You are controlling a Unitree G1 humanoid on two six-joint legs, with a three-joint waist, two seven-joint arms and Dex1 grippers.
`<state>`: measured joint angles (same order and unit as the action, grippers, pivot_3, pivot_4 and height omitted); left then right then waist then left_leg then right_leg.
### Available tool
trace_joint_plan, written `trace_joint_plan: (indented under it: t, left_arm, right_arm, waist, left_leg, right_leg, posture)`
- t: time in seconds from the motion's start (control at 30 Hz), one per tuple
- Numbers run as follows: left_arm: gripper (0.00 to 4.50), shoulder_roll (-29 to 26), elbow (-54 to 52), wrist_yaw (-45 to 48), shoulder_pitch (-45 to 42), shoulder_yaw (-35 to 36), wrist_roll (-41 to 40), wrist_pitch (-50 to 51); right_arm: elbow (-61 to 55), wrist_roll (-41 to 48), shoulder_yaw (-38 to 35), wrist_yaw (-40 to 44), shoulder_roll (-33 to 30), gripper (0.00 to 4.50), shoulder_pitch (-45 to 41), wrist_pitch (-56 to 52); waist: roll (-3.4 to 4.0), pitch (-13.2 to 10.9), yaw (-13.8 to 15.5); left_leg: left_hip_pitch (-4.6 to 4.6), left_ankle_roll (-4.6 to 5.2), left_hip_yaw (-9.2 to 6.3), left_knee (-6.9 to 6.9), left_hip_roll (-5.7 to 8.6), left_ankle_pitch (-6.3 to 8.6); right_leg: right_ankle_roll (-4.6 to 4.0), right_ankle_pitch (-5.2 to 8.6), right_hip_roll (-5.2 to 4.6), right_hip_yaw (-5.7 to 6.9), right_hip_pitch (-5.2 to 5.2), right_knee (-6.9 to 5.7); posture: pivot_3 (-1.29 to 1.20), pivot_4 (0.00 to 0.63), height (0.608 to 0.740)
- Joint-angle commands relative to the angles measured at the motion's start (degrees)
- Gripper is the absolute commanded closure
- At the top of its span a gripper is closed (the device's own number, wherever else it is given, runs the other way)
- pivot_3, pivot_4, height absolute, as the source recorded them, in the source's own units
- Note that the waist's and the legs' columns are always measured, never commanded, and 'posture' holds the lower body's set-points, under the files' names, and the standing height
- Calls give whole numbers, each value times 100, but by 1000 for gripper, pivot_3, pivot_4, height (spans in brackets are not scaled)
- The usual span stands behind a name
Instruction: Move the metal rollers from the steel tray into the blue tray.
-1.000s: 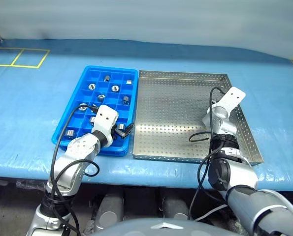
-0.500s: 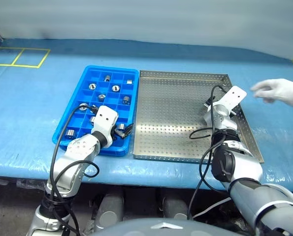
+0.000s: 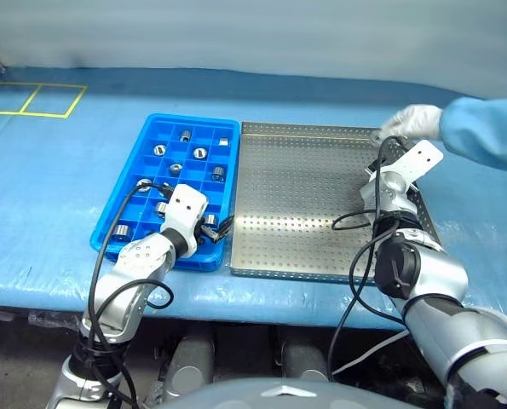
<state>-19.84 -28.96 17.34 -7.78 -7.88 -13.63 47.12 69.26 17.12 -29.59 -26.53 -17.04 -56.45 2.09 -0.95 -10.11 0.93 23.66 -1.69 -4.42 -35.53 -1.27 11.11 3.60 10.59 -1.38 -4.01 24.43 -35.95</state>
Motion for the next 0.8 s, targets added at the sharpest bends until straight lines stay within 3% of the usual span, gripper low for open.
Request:
trace_joint_plan:
  t: [0.03, 0.3, 0.6, 0.8]
  left_arm:
    - [265, -8, -271, 5, -45, -14, 22, -39]
    - [265, -50, -215, 12, -27, 126, 26, -108]
    - [265, -117, -95, 97, -120, 144, 23, -174]
    - [265, -147, -116, 166, -145, 139, 20, -186]
  right_arm:
    - [-47, -34, 71, 96, -53, 276, -158, 44]
    - [-936, -183, 560, 747, 360, 276, 433, -335]
    - [-2559, -199, 732, 951, 322, 276, 1430, -1005]
    - [-4665, 271, 972, 1773, 239, 276, 2308, -2627]
  waist:
    - [0, 0, 3]
    - [1, 0, -16]
    - [3, -1, -7]
    - [6, 1, -11]
  left_leg:
    - [1, 0, 0, 0, 0, 0]
    - [-4, 1, -1, 2, -1, 0]
    - [-1, 1, -1, -1, 0, 0]
    - [-2, 1, -1, -1, 0, 0]
  right_leg:
    - [0, 0, 0, 0, 0, 1]
    - [-1, 0, 2, 0, 0, -4]
    - [1, 0, 0, 0, 1, -2]
    - [0, 0, 0, 0, 1, -3]
  posture:
    - [252, 150, 740]
    - [246, 150, 740]
    - [208, 150, 740]
    - [213, 150, 740]
